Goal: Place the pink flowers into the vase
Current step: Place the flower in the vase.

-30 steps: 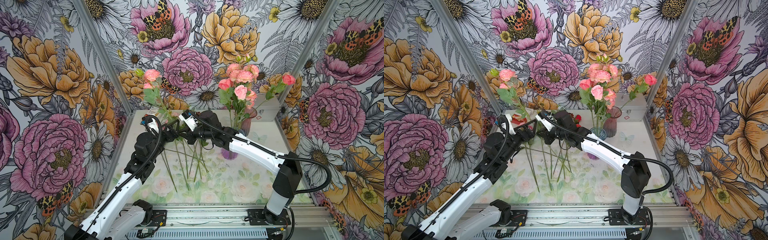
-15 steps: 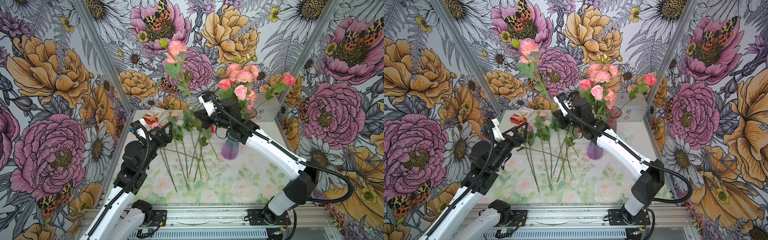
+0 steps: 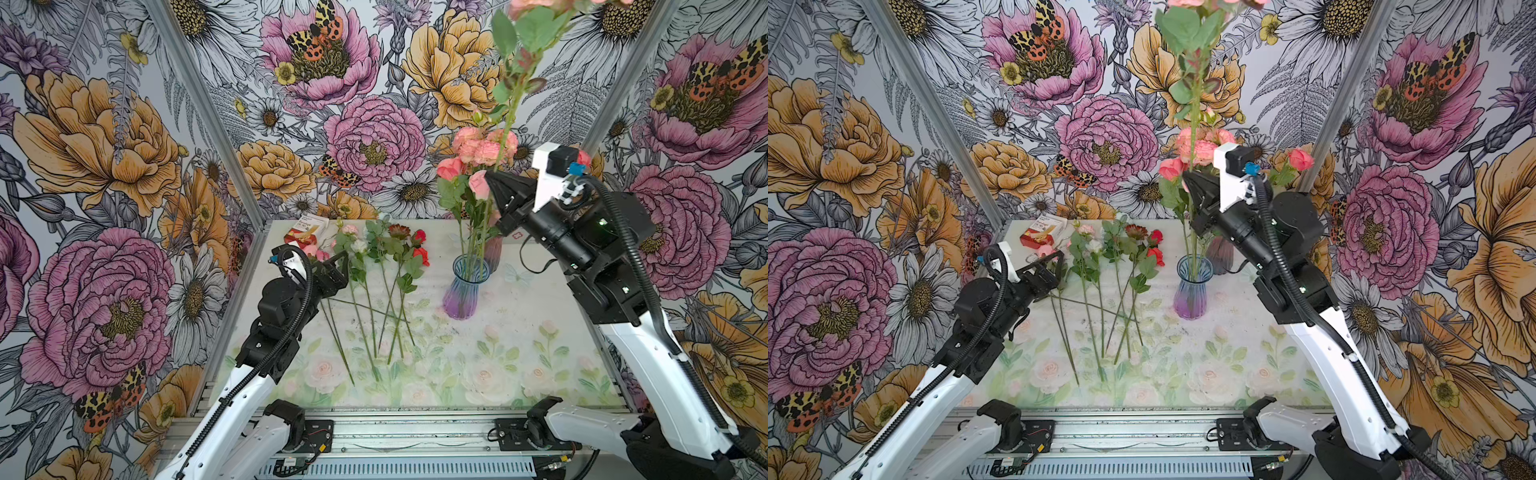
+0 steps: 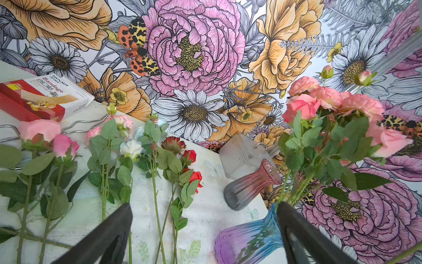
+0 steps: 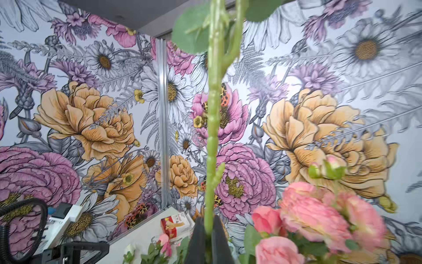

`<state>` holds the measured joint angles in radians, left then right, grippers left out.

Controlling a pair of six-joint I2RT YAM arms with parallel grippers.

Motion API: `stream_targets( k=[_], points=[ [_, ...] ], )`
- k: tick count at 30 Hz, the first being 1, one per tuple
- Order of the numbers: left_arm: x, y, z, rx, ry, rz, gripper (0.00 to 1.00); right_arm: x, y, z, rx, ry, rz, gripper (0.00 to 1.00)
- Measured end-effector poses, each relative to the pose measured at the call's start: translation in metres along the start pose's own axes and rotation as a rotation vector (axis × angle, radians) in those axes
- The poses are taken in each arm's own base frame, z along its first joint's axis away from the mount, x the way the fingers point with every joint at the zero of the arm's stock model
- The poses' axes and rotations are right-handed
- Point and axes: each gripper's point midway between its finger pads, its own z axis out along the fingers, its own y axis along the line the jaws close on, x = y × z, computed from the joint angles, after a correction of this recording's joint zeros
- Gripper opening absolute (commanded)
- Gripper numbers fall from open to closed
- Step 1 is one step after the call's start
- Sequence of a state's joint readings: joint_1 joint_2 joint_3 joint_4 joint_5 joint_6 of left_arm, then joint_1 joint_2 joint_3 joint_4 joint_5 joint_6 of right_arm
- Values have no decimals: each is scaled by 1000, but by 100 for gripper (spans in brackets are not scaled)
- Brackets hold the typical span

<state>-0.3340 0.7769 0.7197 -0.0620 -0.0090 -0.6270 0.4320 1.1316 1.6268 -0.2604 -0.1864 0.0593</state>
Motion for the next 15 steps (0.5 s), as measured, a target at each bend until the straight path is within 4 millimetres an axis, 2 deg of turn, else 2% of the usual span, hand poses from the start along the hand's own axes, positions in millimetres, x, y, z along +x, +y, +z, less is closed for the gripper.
stream_targets(
  k=[6,11,15],
  points=[
    [1,2,2,-7,6,-1,99,9,-64,-14,217,29,-30,0],
    [1,4,2,-8,9,-1,99,40,-138,-9,425,93,-17,0],
    [0,6,2,-11,7,-3,98,58,-186,-4,538,96,-1,0]
  ],
)
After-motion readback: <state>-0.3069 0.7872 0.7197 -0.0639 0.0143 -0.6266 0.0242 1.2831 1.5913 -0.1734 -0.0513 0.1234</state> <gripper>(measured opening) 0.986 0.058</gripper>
